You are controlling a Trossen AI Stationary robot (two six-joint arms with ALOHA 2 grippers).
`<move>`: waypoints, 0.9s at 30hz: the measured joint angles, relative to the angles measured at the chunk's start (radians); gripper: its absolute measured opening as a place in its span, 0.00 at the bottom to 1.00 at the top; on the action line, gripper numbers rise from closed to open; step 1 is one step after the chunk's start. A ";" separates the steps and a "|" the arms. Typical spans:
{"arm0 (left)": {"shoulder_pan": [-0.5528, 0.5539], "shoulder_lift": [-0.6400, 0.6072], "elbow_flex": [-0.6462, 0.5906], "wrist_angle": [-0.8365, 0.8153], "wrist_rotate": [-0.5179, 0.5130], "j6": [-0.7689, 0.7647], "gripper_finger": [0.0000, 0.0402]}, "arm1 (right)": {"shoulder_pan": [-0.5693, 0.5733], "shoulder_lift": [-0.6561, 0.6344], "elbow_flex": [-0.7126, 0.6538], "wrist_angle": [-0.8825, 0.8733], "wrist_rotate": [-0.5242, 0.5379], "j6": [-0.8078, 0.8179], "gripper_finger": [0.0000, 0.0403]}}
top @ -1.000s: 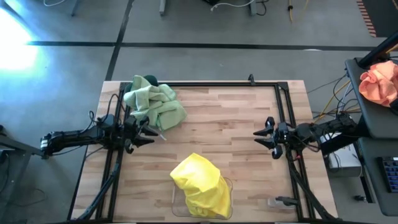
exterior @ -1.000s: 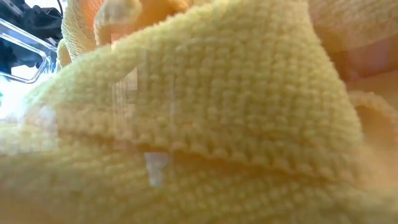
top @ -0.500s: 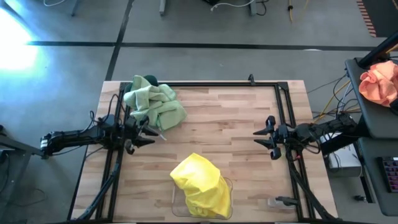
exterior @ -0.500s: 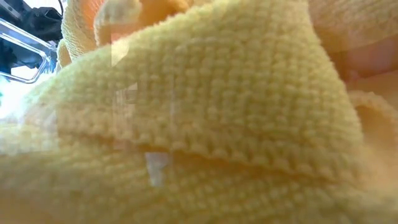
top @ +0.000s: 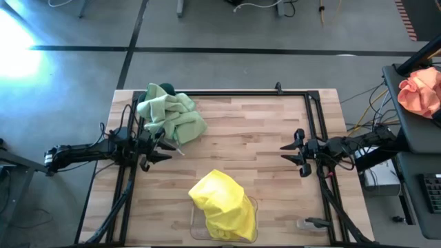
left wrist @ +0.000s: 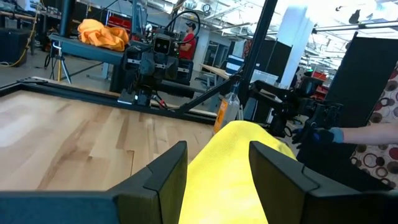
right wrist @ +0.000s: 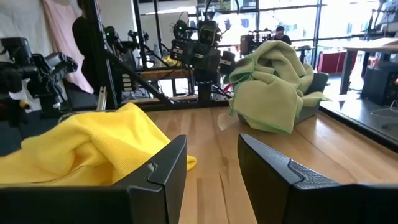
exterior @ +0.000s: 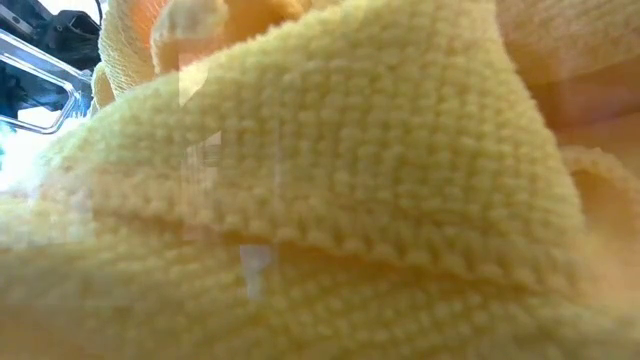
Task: Sort microfiber towel by color & place in baskets
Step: Return to Home Position
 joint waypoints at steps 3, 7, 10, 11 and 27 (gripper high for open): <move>0.000 0.000 0.000 0.000 0.000 0.000 0.39 | 0.000 0.000 0.000 0.003 0.000 0.016 0.34; 0.000 0.000 0.000 0.000 0.000 0.000 0.39 | 0.000 0.000 0.000 0.004 0.001 0.016 0.34; 0.000 0.000 0.000 0.000 0.000 0.000 0.39 | 0.000 0.000 0.000 0.004 0.001 0.016 0.34; 0.000 0.000 0.000 0.000 0.000 0.000 0.39 | 0.000 0.000 0.000 0.005 0.001 0.016 0.34; 0.000 0.000 0.000 0.000 0.000 -0.001 0.39 | 0.000 0.000 0.000 0.009 0.003 0.015 0.34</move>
